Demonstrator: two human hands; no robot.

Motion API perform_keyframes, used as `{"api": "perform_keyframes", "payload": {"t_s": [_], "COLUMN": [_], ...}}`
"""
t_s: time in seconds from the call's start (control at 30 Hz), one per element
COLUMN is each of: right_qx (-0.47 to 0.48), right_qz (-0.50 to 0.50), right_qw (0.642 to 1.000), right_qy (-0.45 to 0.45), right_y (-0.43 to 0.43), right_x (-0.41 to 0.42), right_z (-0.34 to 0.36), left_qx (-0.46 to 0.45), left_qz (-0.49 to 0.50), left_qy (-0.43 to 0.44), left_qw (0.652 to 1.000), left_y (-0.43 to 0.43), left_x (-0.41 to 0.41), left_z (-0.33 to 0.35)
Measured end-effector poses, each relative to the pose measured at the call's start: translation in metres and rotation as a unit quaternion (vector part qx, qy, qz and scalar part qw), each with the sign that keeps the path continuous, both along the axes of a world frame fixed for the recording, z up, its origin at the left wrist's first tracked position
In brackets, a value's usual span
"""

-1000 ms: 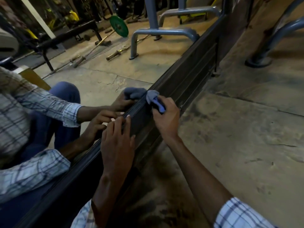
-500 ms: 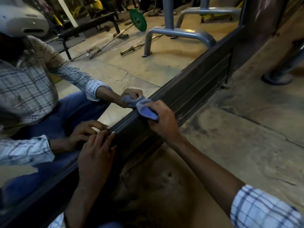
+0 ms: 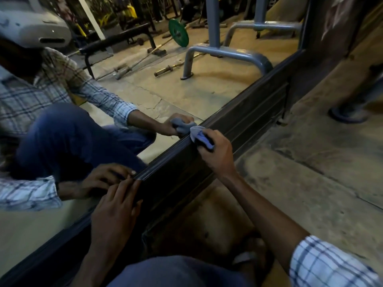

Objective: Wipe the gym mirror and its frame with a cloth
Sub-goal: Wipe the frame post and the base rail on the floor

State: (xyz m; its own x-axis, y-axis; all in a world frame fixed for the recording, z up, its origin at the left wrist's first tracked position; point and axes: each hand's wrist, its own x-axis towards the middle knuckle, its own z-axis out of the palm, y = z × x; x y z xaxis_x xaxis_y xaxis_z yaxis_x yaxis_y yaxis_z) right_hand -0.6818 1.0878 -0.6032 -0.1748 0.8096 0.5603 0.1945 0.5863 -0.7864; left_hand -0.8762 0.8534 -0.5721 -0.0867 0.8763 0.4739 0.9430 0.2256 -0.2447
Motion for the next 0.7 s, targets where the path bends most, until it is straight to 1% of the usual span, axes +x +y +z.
{"api": "perform_keyframes", "payload": {"t_s": [0.07, 0.2, 0.23, 0.33, 0.37, 0.4, 0.5, 0.53, 0.57, 0.63, 0.67, 0.7], "right_qx": [0.001, 0.064, 0.058, -0.029, -0.041, -0.032, 0.027, 0.031, 0.023, -0.012, -0.018, -0.01], "right_qz": [0.01, 0.072, 0.06, -0.034, -0.046, -0.041, 0.024, 0.026, 0.007, -0.062, -0.076, -0.066], "right_qw": [1.0, 0.994, 0.996, 0.998, 0.996, 0.998, 0.999, 0.999, 1.0, 0.996, 0.994, 0.995], "right_qy": [0.003, -0.043, -0.032, 0.047, 0.057, 0.047, -0.003, -0.003, 0.012, 0.062, 0.073, 0.071], "right_y": [0.008, 0.023, 0.031, 0.06, 0.069, 0.076, 0.09, 0.098, 0.108, 0.132, 0.142, 0.15], "right_x": [0.001, 0.014, 0.018, 0.027, 0.03, 0.033, 0.042, 0.047, 0.052, 0.063, 0.067, 0.071], "right_z": [-0.003, -0.007, -0.008, -0.004, -0.003, -0.004, -0.008, -0.009, -0.012, -0.016, -0.016, -0.017], "left_qx": [-0.001, -0.024, -0.031, -0.046, -0.05, -0.054, -0.065, -0.068, -0.072, -0.075, -0.074, -0.073], "left_qz": [-0.019, -0.039, -0.044, -0.056, -0.06, -0.063, -0.069, -0.072, -0.079, -0.094, -0.096, -0.096], "left_qy": [-0.008, -0.029, -0.027, -0.026, -0.023, -0.017, 0.001, 0.002, 0.001, 0.005, 0.007, 0.006], "left_qw": [1.0, 0.999, 0.998, 0.997, 0.997, 0.996, 0.995, 0.995, 0.994, 0.993, 0.993, 0.993], "left_y": [0.024, 0.084, 0.097, 0.132, 0.143, 0.154, 0.184, 0.192, 0.2, 0.216, 0.225, 0.233], "left_x": [0.012, 0.045, 0.052, 0.066, 0.071, 0.075, 0.087, 0.091, 0.096, 0.107, 0.112, 0.119], "left_z": [-0.001, 0.005, 0.007, 0.01, 0.012, 0.012, 0.015, 0.014, 0.013, 0.01, 0.008, 0.007]}}
